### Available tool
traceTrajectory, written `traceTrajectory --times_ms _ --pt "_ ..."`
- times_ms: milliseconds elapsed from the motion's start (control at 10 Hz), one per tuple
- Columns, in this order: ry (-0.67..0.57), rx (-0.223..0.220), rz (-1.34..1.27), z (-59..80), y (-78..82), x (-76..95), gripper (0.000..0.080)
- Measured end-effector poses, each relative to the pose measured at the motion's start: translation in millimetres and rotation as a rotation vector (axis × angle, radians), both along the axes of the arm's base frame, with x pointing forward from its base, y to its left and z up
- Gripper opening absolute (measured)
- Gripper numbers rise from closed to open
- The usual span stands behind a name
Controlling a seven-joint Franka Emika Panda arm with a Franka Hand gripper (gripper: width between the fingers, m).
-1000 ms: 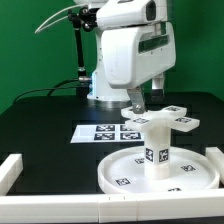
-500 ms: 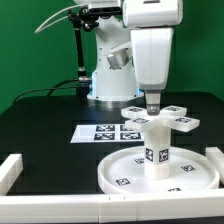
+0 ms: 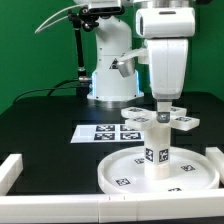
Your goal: Assemble round table
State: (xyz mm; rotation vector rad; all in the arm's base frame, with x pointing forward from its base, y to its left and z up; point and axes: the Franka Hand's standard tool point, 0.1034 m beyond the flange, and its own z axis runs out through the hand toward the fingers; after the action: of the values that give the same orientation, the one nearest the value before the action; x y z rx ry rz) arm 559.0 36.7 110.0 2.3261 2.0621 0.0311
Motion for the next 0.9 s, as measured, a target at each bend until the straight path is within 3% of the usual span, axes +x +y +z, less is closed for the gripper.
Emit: traceTrajectory --times_ms 900 --pt "0.021 -0.011 -0.011 4.6 -6.1 0.2 0.0649"
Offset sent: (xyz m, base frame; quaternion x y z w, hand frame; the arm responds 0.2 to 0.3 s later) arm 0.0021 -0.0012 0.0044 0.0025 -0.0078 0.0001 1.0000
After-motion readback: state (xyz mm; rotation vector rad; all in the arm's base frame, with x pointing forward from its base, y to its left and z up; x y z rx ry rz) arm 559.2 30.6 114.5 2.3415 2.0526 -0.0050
